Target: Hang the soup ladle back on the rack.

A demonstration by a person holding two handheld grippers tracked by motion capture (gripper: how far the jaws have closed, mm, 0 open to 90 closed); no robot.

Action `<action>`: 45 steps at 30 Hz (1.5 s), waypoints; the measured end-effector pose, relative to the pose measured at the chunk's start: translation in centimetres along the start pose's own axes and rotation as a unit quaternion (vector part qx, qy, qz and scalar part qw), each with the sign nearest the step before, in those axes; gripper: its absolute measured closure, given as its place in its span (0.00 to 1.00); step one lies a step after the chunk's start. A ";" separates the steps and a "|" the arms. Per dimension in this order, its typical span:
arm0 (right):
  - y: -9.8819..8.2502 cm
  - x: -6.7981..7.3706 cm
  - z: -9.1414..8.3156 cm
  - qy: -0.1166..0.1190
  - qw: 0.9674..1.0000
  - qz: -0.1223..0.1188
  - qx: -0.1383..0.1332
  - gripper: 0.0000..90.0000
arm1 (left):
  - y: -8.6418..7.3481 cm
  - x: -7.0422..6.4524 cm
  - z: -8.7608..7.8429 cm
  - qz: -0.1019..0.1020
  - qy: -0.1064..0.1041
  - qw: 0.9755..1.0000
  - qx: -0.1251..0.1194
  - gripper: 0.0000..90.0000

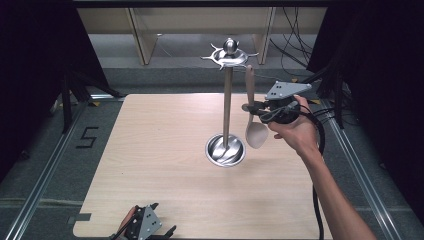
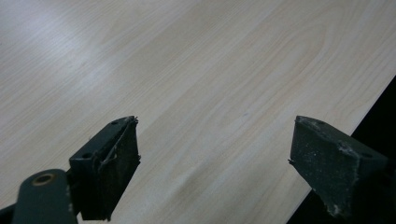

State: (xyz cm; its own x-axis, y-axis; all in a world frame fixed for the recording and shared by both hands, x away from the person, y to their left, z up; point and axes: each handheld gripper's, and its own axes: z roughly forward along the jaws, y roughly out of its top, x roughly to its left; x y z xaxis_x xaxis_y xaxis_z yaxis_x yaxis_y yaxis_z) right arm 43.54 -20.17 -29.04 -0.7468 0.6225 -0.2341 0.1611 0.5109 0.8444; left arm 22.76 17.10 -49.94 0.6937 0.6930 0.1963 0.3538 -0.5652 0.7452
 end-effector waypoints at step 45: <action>-0.4 2.2 -2.2 -0.002 0.998 0.036 -0.060 0.49 | 0.0 0.2 -0.3 0.014 -0.008 1.000 0.014 0.16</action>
State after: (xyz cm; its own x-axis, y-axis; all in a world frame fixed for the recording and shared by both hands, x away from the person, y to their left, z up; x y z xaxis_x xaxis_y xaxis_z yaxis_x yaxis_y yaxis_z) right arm 40.45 -20.30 -28.83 -0.7338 0.6570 -0.1729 0.1348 0.3903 0.9108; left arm 22.75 17.37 -49.69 0.7133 0.6697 0.2067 0.3519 -0.5972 0.7207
